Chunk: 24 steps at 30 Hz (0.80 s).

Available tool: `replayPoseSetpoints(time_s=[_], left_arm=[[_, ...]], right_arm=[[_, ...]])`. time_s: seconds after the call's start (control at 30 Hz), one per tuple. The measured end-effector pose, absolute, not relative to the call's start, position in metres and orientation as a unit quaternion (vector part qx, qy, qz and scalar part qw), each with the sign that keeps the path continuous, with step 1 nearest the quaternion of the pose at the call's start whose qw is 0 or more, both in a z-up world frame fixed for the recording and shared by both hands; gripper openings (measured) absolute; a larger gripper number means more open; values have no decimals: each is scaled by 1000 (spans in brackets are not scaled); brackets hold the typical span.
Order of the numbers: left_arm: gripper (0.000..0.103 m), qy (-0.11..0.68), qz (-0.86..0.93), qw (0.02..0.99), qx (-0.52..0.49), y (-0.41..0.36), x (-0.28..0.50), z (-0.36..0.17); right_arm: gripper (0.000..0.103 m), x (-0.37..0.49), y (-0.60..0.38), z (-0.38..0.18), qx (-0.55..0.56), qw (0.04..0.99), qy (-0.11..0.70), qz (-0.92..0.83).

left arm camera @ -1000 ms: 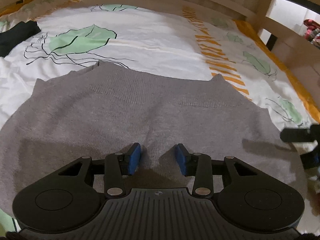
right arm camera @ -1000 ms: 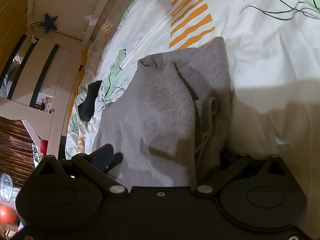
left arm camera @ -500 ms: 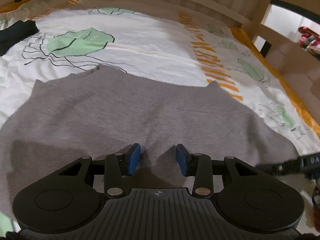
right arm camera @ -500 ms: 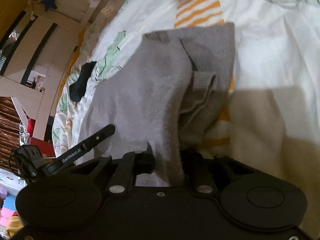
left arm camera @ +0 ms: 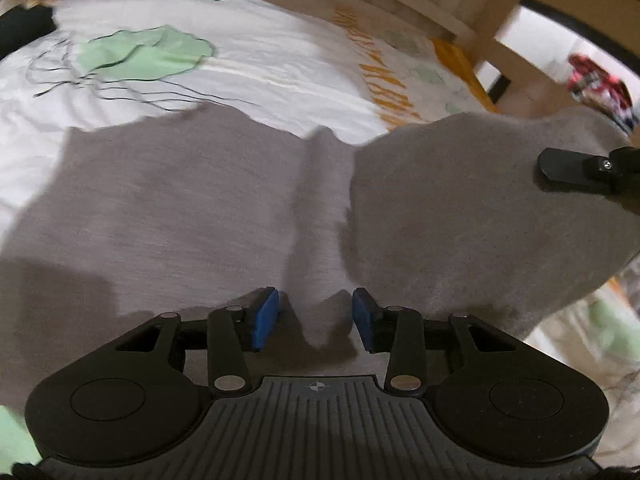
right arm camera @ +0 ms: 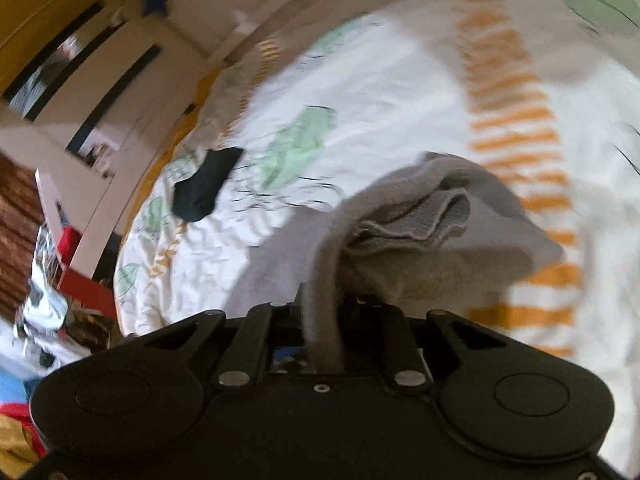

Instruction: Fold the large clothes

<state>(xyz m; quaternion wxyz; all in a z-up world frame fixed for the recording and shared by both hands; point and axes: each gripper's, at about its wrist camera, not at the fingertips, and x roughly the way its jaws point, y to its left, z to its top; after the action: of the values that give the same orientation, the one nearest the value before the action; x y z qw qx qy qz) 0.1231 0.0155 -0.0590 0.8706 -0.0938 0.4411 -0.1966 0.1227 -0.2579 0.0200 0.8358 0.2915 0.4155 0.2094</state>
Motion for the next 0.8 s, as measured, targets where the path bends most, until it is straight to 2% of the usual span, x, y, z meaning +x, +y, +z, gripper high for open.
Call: replayPoseSetpoints(time_s=[0.1,0.23,0.43,0.63,0.7,0.8], left_arm=[[40,413,-167,888,-110,58,126,-35],[41,384,-123,906,-126,119,134,-10],[41,375,-71,909,-169,184,148,1],[41,377,-75,895,-224,203,152,-7],[42,374,-80,894,-232,206,153,-8],[42,370,-81,894,-239,209,151,-8]], right_arm=[[25,137,-217,39,261,839,415,236],[25,156,-163,38,234,835,422,265],[25,179,-83,5,209,819,448,290],[25,181,-28,-29,169,813,472,296],[27,180,-15,-38,144,818,474,291],[40,174,0,-44,108,836,456,285]])
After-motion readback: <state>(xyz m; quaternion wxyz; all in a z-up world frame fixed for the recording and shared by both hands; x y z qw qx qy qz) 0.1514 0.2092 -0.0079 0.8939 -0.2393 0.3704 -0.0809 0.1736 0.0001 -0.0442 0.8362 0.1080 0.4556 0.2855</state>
